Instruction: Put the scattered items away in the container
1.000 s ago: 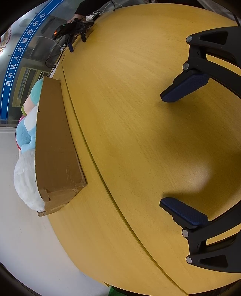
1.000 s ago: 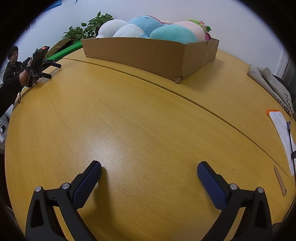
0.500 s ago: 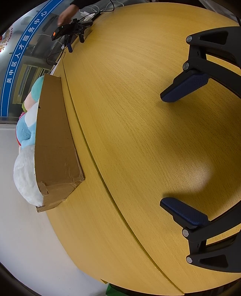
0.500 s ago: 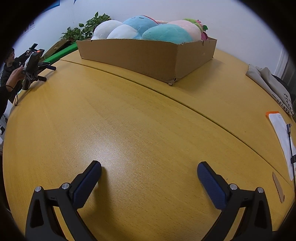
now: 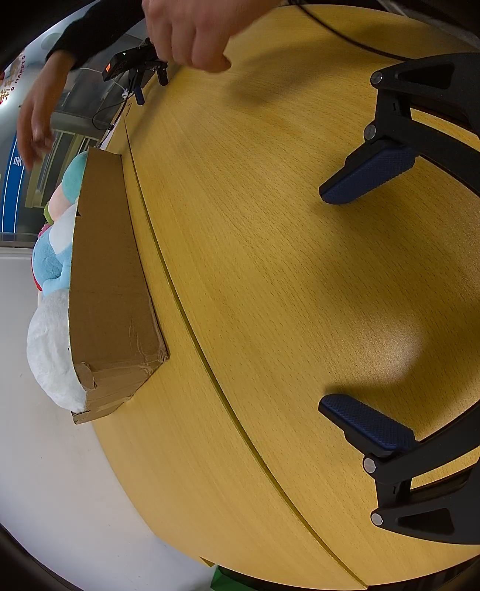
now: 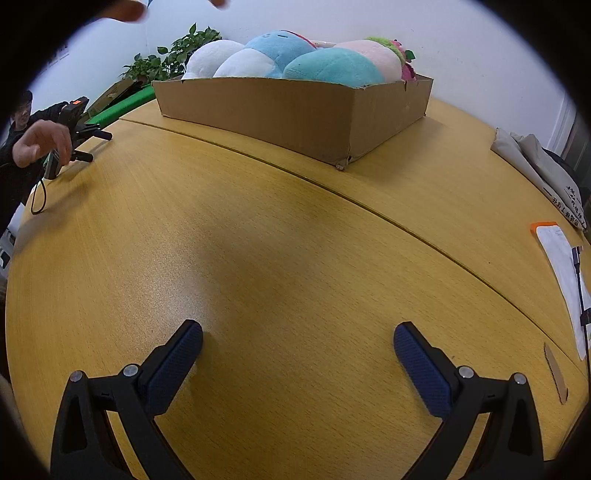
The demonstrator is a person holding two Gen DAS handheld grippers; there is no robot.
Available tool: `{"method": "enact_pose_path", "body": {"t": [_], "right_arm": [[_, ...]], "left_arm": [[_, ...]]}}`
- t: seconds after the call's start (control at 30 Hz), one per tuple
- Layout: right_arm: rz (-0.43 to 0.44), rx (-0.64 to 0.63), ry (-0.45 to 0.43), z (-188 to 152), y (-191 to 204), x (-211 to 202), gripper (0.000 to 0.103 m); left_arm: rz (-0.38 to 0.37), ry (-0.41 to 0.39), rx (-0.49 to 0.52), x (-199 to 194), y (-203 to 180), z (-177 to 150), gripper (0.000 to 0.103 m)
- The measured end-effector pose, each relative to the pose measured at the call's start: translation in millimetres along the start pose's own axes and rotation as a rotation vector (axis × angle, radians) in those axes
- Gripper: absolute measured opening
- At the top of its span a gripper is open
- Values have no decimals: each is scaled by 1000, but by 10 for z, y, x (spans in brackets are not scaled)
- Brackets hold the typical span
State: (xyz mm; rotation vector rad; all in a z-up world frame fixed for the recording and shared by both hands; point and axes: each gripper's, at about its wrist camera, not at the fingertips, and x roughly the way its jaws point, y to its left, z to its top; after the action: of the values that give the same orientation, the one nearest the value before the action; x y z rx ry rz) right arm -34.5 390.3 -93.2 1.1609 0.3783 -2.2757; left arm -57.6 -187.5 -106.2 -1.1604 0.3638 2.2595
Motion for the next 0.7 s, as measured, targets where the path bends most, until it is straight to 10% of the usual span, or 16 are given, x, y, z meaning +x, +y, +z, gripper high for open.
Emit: {"method": "enact_pose_path", "body": {"t": [0.7], "right_arm": [[-1, -3, 0, 0, -4, -2, 103]], "left_arm": [[0, 0, 0, -8, 18, 4, 103]]}}
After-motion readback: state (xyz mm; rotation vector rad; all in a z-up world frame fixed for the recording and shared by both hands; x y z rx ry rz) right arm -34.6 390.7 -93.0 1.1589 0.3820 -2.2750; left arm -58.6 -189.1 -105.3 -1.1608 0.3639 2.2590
